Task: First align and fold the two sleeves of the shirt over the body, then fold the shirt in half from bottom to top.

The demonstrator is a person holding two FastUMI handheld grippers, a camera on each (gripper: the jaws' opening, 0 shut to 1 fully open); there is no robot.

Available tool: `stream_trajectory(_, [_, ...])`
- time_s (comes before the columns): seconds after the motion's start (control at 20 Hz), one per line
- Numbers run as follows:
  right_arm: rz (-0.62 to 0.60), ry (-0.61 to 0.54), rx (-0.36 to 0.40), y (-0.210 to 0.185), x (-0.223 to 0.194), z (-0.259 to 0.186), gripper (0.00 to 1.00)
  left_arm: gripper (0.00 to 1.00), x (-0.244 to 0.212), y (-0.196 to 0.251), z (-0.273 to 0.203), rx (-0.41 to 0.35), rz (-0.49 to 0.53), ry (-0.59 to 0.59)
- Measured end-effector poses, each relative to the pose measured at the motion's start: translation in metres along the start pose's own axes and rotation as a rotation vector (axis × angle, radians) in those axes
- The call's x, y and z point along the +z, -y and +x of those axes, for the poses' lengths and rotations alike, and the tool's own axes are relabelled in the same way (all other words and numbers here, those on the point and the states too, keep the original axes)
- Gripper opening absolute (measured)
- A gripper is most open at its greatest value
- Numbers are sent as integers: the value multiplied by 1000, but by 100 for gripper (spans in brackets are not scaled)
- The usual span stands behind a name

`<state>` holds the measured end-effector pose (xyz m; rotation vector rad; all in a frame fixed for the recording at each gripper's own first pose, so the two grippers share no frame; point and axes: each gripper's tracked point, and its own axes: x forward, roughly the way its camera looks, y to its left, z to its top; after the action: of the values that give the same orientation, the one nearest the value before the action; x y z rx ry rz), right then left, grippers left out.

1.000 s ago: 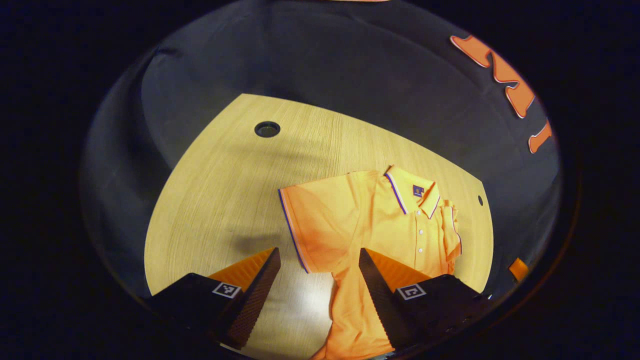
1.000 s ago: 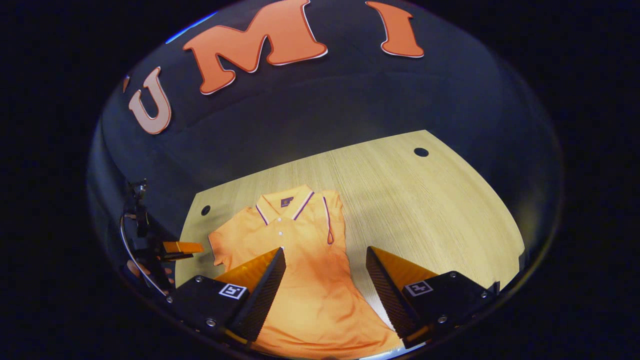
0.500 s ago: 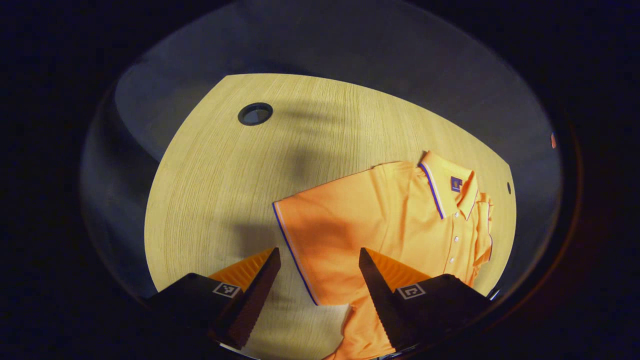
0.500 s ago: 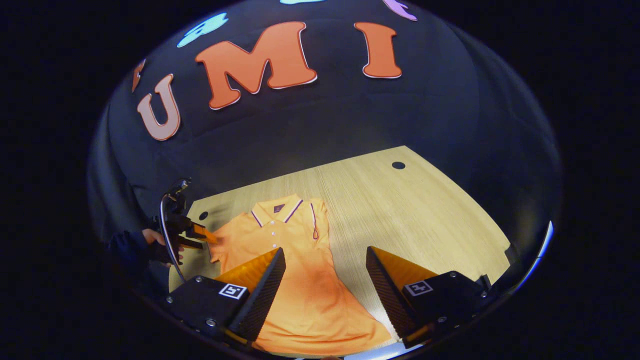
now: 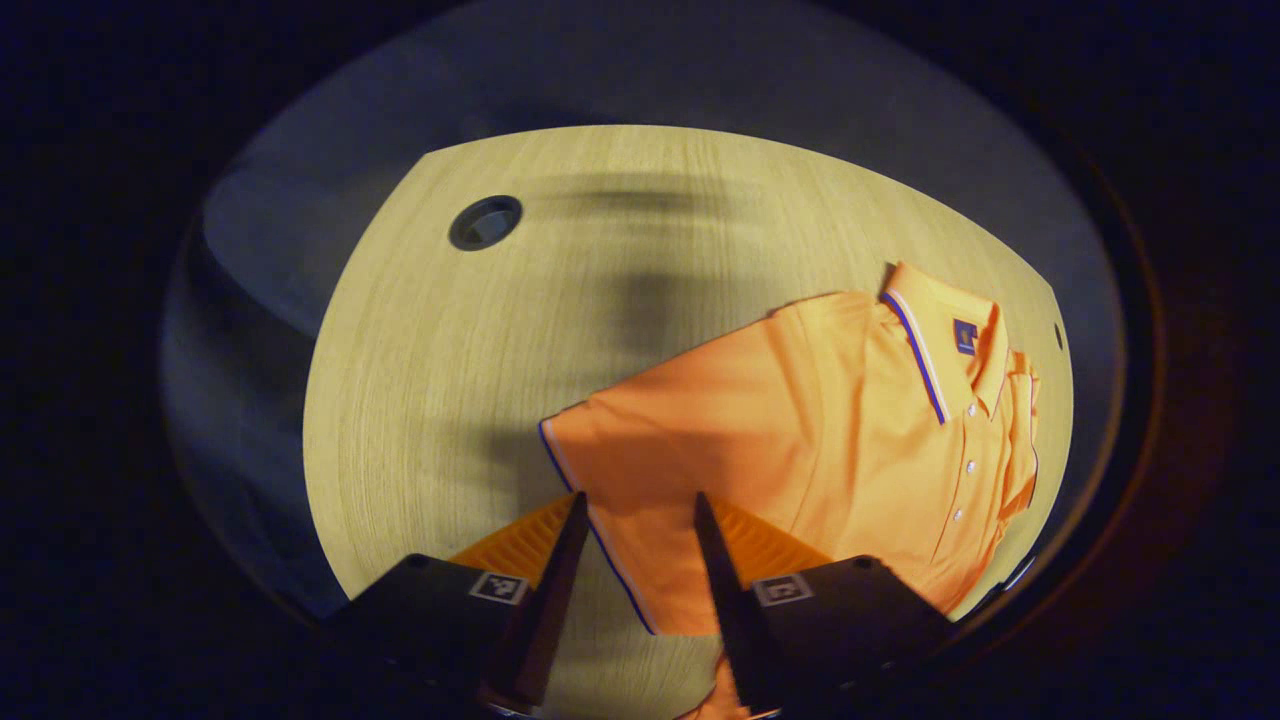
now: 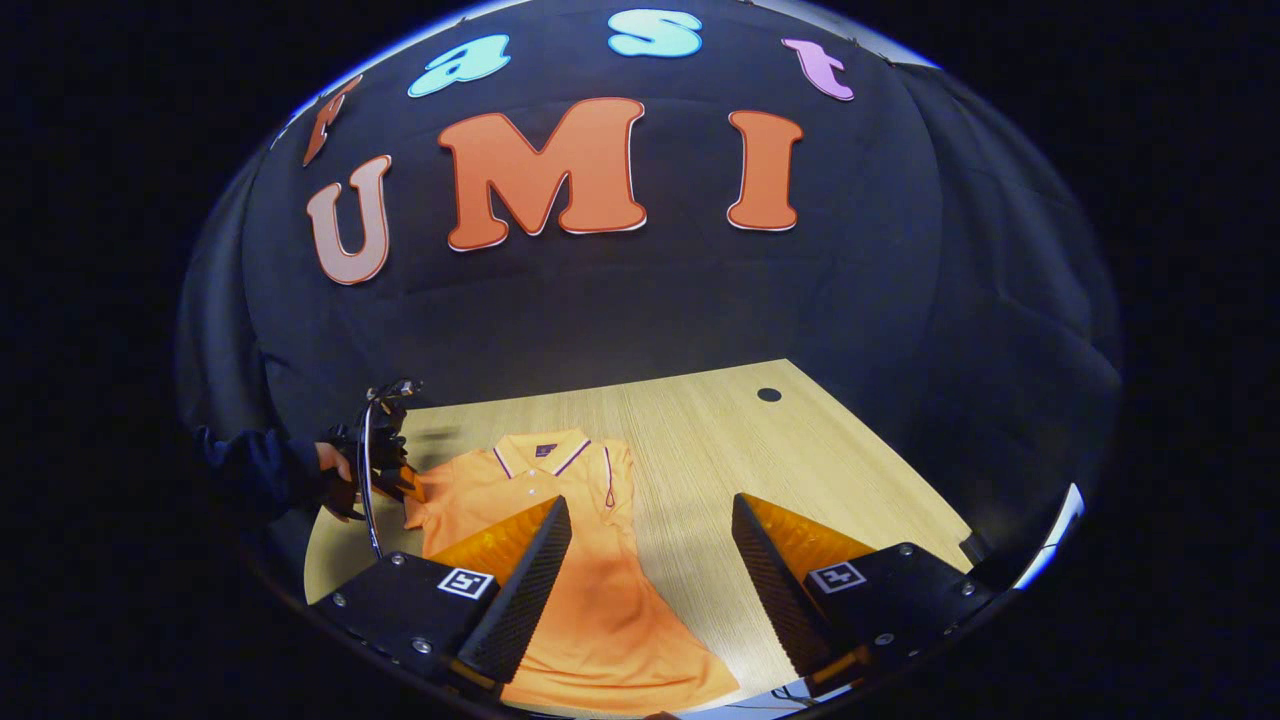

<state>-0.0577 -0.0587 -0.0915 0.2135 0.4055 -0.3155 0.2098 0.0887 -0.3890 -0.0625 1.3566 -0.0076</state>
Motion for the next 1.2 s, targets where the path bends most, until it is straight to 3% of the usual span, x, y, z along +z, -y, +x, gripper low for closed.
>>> stream_trajectory(0.1, [7, -13, -9, 4, -5, -1, 99, 12, -6, 4, -1, -19, 26, -16])
stream_trajectory(0.35, [21, -15, -23, 13, -10, -6, 99, 11, 16, 14, -23, -60, 62, 90])
stream_trajectory(0.85, [24, -26, -44, 8, -13, -14, 99, 10, 47, 96, -52, -120, 280, 179])
stream_trajectory(0.95, [29, -34, -54, 7, -16, -19, 99, 11, 43, 120, -54, -183, 297, 175])
stream_trajectory(1.0, [28, -33, -53, 7, -16, -21, 99, 13, 43, 137, -56, -242, 299, 182])
stream_trajectory(1.1, [34, -40, -49, 7, -21, -23, 99, 44, 36, 160, -74, -349, 295, 199])
stream_trajectory(1.2, [33, -38, -36, 8, -21, -21, 99, 63, 29, 166, -93, -398, 286, 218])
